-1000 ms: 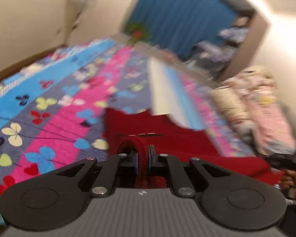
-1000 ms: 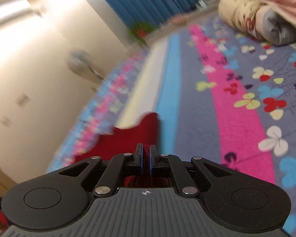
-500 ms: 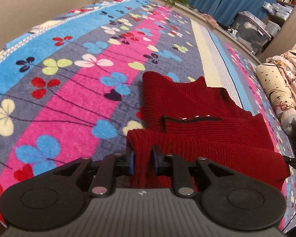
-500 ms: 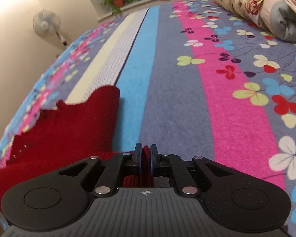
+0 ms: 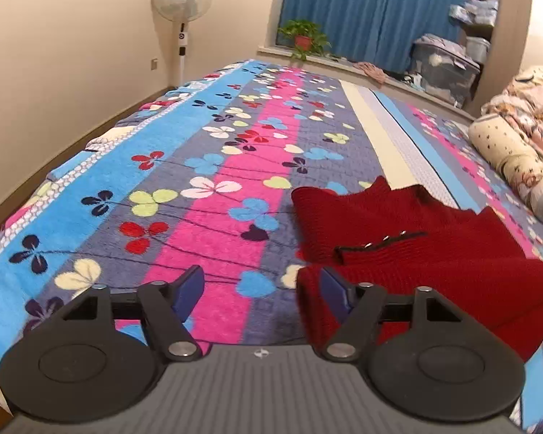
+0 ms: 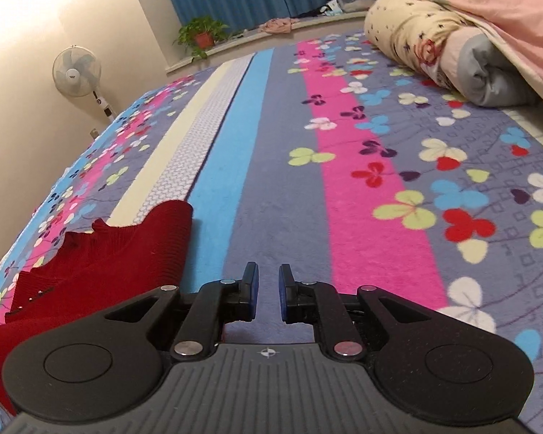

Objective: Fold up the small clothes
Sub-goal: 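Lift and fold the sweater over with both tools, then release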

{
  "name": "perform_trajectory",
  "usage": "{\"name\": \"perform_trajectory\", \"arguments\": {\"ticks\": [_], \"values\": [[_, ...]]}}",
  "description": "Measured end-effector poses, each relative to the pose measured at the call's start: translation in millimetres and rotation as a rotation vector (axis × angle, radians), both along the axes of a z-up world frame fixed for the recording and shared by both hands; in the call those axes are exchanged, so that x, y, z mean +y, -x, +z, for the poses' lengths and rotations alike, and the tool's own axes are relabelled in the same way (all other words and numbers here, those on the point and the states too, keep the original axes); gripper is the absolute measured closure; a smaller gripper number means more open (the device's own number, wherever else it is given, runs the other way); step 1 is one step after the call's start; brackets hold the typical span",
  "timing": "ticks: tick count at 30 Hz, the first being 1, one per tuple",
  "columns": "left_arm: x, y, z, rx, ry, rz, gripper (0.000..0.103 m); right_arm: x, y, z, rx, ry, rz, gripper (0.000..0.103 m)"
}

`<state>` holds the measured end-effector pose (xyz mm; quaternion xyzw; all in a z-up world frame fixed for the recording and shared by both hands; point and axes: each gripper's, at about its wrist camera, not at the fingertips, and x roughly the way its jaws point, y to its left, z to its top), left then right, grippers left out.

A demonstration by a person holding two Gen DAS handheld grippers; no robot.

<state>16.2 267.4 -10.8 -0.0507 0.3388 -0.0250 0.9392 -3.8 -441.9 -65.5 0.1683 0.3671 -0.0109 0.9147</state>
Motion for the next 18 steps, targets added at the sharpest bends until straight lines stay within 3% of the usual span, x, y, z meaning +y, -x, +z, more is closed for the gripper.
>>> {"name": "perform_trajectory", "arguments": {"ticks": [6,9,13,18], "values": [[2.6,-1.6,-13.1,0.033,-0.083,-0.121,0.027,0.1,1.7,-18.9,0.105,0.045,0.144,0.089],[0.8,-4.5,-23.4,0.08,-0.103,-0.167,0.027,14.3,1.5,-30.9,0.157,0.099,0.26,0.077],[-11.1,-7.7,-34.0,0.113,-0.13,-0.246,0.027,35.2,-2.3,-47.4,0.224,0.195,0.366,0.076],[-28.1,-12.2,-30.1,0.073,-0.123,-0.306,0.027,46.6,-9.1,-40.3,0.152,0.145,0.402,0.076]]}}
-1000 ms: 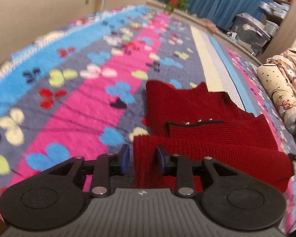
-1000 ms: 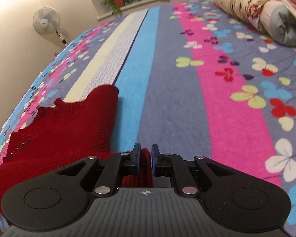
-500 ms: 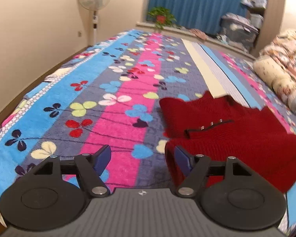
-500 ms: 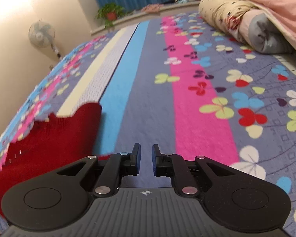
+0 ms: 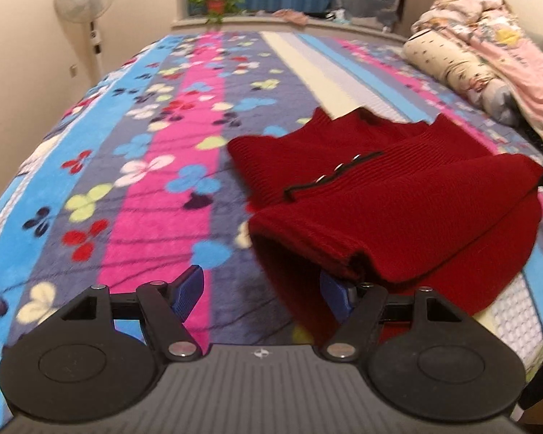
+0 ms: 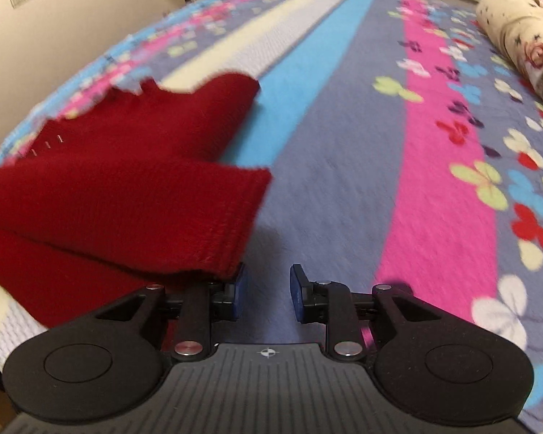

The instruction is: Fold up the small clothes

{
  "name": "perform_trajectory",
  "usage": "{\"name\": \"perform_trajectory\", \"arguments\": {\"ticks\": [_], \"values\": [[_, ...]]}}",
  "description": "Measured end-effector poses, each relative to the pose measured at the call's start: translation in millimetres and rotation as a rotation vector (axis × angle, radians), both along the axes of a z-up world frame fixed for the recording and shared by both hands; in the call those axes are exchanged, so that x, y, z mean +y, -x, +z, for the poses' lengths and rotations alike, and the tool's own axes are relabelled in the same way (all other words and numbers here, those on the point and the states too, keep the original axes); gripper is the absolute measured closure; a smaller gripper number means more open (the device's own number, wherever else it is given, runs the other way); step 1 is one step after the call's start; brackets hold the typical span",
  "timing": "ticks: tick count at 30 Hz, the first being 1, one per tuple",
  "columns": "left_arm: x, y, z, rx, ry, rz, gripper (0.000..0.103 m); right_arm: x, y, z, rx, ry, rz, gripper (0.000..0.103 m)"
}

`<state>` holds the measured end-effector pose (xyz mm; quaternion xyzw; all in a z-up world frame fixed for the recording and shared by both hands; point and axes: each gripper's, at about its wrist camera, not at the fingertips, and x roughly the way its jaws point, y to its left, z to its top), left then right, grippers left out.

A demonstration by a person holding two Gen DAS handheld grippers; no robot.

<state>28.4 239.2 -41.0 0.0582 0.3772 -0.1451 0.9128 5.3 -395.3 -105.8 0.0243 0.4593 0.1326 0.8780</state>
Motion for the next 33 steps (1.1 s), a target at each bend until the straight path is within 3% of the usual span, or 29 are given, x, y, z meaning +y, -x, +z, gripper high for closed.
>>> {"name": "perform_trajectory", "arguments": {"ticks": [8,13,15,16,17,19,21,24,26,28,33], "values": [[-26.3,-29.3,6.1,-0.035,-0.007,0.007,0.024,7.6,-20.1,12.1,-0.102,-0.095,-0.055,0.076],[-35.5,-48.0,10.2,-0.058,0.035,0.011,0.025,7.8,-35.4,14.0,-0.124,-0.166,-0.104,0.076],[-37.0,-53.4,9.8,-0.057,0.066,-0.019,0.053,7.6,-40.6,13.7,-0.13,-0.194,-0.132,0.076],[-37.5,-56.3,9.4,-0.048,0.083,-0.04,0.084,7.1,-42.9,13.3,-0.132,-0.208,-0.146,0.076],[-37.8,-58.0,10.5,-0.062,0.077,-0.043,0.09,6.4,-45.6,12.6,-0.131,-0.225,-0.16,0.076],[-31.2,-60.6,14.8,-0.096,0.088,-0.005,0.091,6.2,-49.9,10.7,-0.125,-0.246,-0.18,0.076],[-8.6,-68.1,18.8,-0.092,0.178,0.107,0.092,6.2,-53.4,8.7,-0.121,-0.255,-0.193,0.076],[17.0,-84.7,2.7,0.039,0.24,0.299,0.091,4.9,-58.8,3.8,-0.107,-0.269,-0.218,0.076],[10.5,-91.0,-7.3,0.114,0.217,0.292,0.091,3.8,-61.8,0.4,-0.094,-0.276,-0.238,0.074],[-0.4,-92.3,-3.6,0.083,0.166,0.259,0.091,2.9,-64.0,-2.9,-0.079,-0.278,-0.253,0.074],[0.5,-100.0,-7.2,0.118,0.209,0.283,0.09,4.0,-68.0,-9.0,-0.052,-0.282,-0.257,0.074]]}}
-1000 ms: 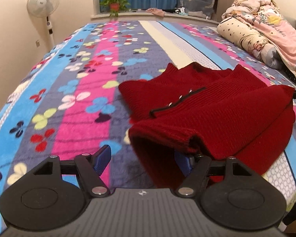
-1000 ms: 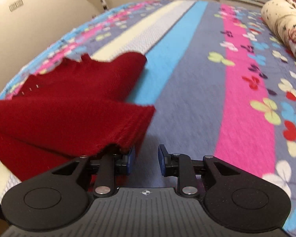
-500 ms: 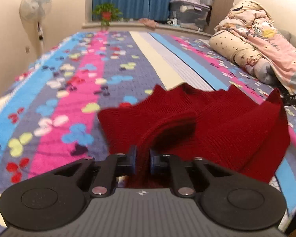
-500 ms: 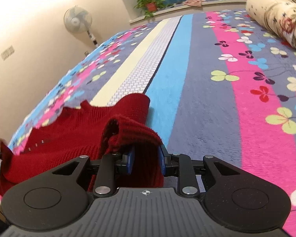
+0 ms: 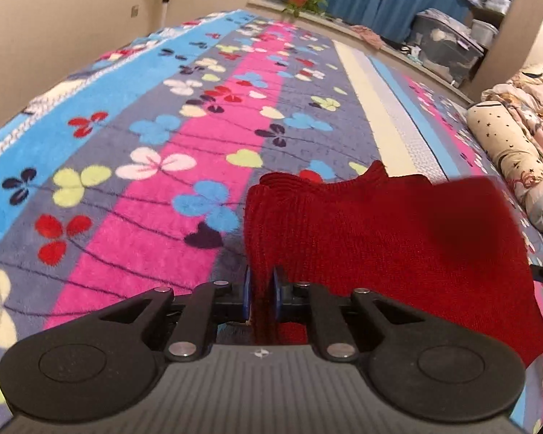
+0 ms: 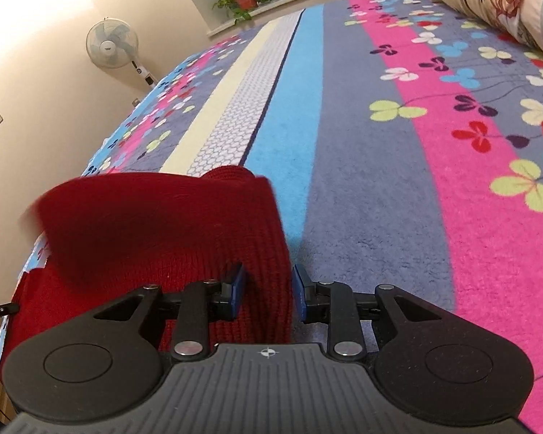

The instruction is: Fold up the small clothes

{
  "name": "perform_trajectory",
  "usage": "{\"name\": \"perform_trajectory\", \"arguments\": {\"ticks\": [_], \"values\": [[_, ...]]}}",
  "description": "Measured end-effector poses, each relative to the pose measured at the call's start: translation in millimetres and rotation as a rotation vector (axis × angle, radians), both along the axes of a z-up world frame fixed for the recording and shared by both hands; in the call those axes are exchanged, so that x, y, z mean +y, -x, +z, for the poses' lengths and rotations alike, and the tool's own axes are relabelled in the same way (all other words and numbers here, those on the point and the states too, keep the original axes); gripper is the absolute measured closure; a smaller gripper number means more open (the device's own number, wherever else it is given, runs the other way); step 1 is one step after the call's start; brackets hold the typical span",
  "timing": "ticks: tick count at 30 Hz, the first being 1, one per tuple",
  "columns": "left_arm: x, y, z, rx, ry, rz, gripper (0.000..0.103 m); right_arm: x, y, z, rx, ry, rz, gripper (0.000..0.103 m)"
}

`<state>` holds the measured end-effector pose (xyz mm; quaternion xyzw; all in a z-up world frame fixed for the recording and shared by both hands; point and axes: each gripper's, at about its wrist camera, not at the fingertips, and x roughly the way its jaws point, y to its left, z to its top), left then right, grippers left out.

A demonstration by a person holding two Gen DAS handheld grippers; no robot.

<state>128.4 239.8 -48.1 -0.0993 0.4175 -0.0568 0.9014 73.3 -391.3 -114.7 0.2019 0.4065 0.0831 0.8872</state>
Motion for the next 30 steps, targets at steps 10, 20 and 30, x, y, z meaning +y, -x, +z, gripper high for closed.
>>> {"name": "perform_trajectory", "arguments": {"ticks": [10,20,30], "values": [[-0.9,-2.2,-9.5,0.055,-0.001,0.006,0.057,-9.1,-3.0,-6.1,0.041,-0.094,-0.021,0.043],[-3.9,-3.0,-14.2,0.084,0.005,0.005,0.057,2.1,-2.8,-20.1,0.129,-0.229,0.059,0.027],[-8.8,-3.2,-12.7,0.081,-0.008,0.011,0.059,6.6,4.0,-4.3,0.061,-0.169,0.07,0.068]]}}
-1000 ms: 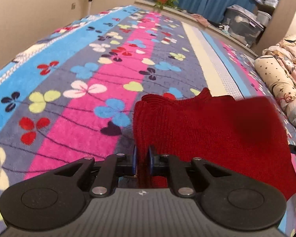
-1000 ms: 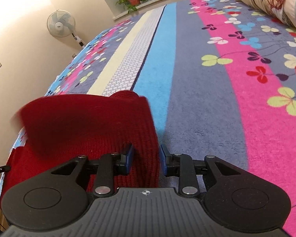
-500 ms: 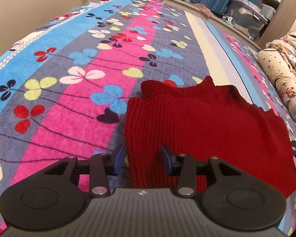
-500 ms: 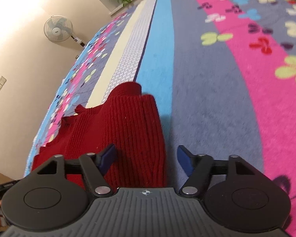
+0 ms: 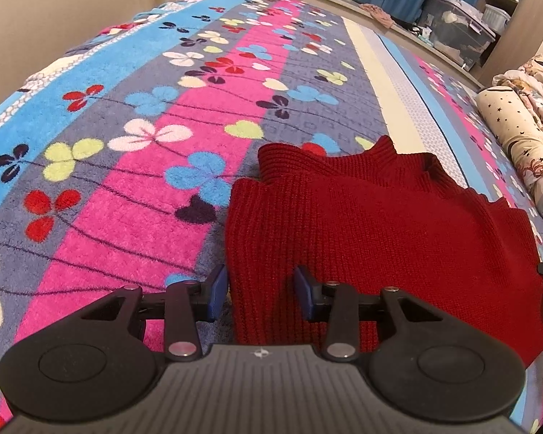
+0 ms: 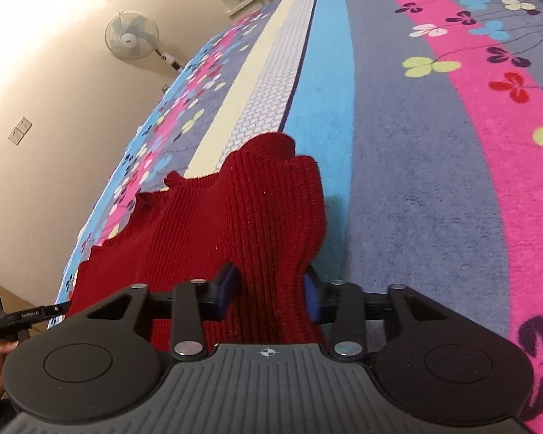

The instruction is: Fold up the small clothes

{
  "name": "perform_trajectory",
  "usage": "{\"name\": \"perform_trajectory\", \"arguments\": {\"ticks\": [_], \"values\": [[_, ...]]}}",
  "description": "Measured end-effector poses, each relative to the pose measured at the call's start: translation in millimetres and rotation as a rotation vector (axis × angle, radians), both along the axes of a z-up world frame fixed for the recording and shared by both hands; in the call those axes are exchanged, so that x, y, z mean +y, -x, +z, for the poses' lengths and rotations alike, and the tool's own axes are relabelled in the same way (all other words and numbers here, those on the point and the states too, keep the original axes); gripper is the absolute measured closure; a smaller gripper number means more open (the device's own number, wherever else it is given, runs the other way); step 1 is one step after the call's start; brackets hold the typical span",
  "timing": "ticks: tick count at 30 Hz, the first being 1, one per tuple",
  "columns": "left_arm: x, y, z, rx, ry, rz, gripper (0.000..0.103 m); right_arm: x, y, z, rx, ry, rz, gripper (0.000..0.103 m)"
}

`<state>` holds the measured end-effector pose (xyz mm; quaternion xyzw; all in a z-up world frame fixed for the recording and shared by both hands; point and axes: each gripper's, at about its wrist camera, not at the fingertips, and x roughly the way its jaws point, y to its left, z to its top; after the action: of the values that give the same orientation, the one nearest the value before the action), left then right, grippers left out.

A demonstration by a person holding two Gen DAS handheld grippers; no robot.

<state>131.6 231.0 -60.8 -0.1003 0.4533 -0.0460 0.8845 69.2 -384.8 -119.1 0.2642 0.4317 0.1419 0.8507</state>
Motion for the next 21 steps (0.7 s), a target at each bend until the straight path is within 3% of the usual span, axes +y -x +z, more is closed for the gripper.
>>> {"name": "perform_trajectory", "arguments": {"ticks": [3,7,10,17,19,21], "values": [[-0.2,-0.5,0.4,-0.001,-0.003,0.0,0.061,-2.2,0.4,2.1,-0.011,0.007,-0.01,0.079],[-0.2,0.4,4.0,-0.024,-0.034,0.01,0.092,1.9,3.5,10.9,-0.051,0.055,-0.012,0.093],[3.6,3.7,13.9,-0.082,-0.024,0.023,0.094,3.3,7.9,26.9,-0.124,0.099,-0.036,0.093],[-0.2,13.5,46.4,-0.29,-0.053,0.01,0.096,5.9,21.7,64.1,-0.345,0.096,-0.076,0.094],[0.0,18.3,59.7,-0.389,-0.06,0.042,0.098,9.6,25.4,71.6,-0.421,0.123,-0.107,0.094],[4.2,23.5,72.9,-0.492,-0.088,0.136,0.103,12.7,31.7,82.8,-0.541,0.15,-0.149,0.094]]}}
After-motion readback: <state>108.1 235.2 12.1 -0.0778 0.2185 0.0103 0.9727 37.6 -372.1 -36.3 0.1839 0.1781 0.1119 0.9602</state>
